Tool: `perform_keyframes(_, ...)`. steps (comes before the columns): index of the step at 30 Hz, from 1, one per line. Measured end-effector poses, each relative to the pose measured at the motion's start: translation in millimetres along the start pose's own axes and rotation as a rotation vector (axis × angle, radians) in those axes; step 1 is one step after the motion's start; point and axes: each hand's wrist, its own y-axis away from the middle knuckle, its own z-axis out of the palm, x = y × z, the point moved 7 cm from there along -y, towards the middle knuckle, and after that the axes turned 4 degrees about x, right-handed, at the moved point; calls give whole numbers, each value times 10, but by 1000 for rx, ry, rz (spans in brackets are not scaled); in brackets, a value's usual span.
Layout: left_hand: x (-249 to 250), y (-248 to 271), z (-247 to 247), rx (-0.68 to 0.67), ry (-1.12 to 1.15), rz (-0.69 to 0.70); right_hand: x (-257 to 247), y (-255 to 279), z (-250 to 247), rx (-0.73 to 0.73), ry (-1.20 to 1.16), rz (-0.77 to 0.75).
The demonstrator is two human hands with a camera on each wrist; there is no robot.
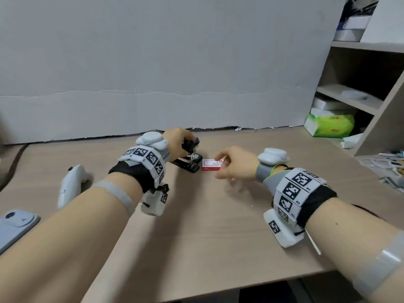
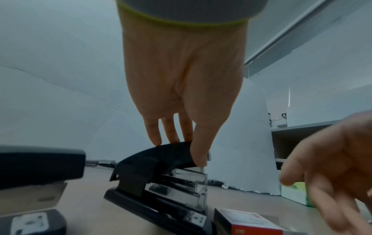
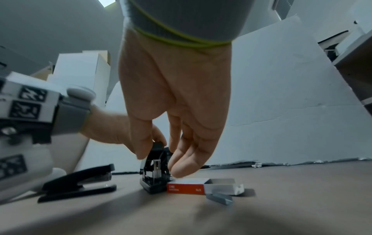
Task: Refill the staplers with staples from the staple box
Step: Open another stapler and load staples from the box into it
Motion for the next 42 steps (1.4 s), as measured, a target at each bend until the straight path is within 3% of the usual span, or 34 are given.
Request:
perform_keyframes(7,-66,38,-79,55,86,79,-102,-69,-60,151,-52,-7)
perform_keyframes(12,-42,135,-215,111,331,114,-187,-88,17,157,2,-26)
perform_keyframes(16,71,234,-240,2,528,143,-273,-42,9,151,83,-52)
perform_keyframes(24,614,410,-65,-200,376,245,-93,236,115,-83,253,20)
perform_keyframes(29,756,456,54,-256,387,269,48,261,111,-59,274,8)
perform_keyframes(32,581,476,57,-248,452,209,113,287,123,-70,233,7)
perform_keyframes(35,186,469,169,-227,437,57,168,334,159,-77,193,13)
perform_keyframes(38,-96,554,384,-323,432,-42,175,370,143,-62,158,13)
perform_keyframes(42,-171,665,534,-437,673,-73,192,388,108,-56,121,11)
